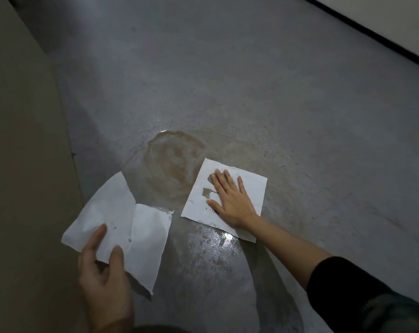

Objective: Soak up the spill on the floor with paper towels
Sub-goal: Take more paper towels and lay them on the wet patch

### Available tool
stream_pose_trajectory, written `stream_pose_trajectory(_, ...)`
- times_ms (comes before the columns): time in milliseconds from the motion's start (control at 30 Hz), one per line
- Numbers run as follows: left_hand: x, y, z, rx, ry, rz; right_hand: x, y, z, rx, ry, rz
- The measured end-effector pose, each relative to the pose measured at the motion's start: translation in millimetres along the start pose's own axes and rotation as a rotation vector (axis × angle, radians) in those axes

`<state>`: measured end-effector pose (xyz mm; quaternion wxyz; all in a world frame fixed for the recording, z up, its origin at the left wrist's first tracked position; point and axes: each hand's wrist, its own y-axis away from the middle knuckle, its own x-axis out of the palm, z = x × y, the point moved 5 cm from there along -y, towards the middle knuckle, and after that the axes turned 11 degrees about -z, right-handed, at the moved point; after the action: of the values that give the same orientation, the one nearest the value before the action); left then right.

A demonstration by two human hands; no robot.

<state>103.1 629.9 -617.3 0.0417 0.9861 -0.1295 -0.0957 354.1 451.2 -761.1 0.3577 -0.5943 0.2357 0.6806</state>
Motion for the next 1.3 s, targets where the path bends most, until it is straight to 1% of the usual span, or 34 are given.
stream_pose_trajectory(100,1,0,-2,-0.010,0.004,-0.001,-1,-1,0,0.011,-0.013,0.009)
stream_pose_trajectory(200,4,2,-9,-0.010,0.000,0.029,-3,-5,-2,0.009,-0.080,0.064)
stream_pose_trajectory(267,4,4,-15,0.008,-0.030,0.043,-13,-10,-5,0.054,-0.273,0.124)
stream_pose_trajectory(300,3,5,-18,0.008,-0.040,0.054,-21,-13,-9,0.126,-0.439,0.137)
stream_pose_trajectory(333,3,7,-21,0.011,-0.051,0.067,-30,-14,-13,0.232,-0.636,0.110)
stream_pose_trajectory(367,3,8,-25,0.015,-0.063,0.078,-39,-15,-18,0.361,-0.825,0.036)
stream_pose_trajectory(400,3,9,-29,0.022,-0.077,0.086,-49,-14,-23,0.483,-0.971,-0.080)
stream_pose_trajectory(433,3,10,-32,0.024,-0.086,0.090,-56,-11,-28,0.589,-1.040,-0.213)
stream_pose_trajectory(467,3,10,-35,0.027,-0.089,0.095,-60,-6,-32,0.670,-1.033,-0.320)
stream_pose_trajectory(500,4,11,-37,0.028,-0.085,0.099,-61,-3,-32,0.709,-0.977,-0.381)
stream_pose_trajectory(533,4,12,-39,0.033,-0.080,0.105,-61,-2,-30,0.693,-0.887,-0.395)
stream_pose_trajectory(667,6,14,-35,0.044,-0.086,0.123,-42,-9,4,0.377,-0.491,-0.218)
stream_pose_trajectory(800,5,16,-31,0.020,-0.090,0.117,-13,-11,49,0.026,-0.189,-0.039)
stream_pose_trajectory(833,4,16,-31,0.008,-0.085,0.113,-5,-10,55,-0.027,-0.143,-0.013)
stream_pose_trajectory(900,2,15,-28,-0.021,-0.080,0.096,8,-8,57,-0.051,-0.098,0.017)
stream_pose_trajectory(1033,-3,11,-24,-0.028,-0.049,0.066,10,-6,57,-0.047,-0.094,0.004)
stream_pose_trajectory(1100,-3,9,-23,-0.027,-0.009,0.061,6,-11,55,-0.015,-0.240,0.029)
stream_pose_trajectory(1167,0,9,-28,-0.012,0.040,0.085,-4,-17,50,0.165,-0.615,0.055)
stream_pose_trajectory(1200,2,8,-34,0.006,0.050,0.088,-13,-18,46,0.270,-0.800,0.020)
stream_pose_trajectory(1233,5,9,-39,0.029,0.056,0.091,-22,-18,44,0.347,-0.923,-0.030)
stream_pose_trajectory(1300,14,7,-47,0.049,0.085,0.105,-41,-17,49,0.427,-1.080,-0.062)
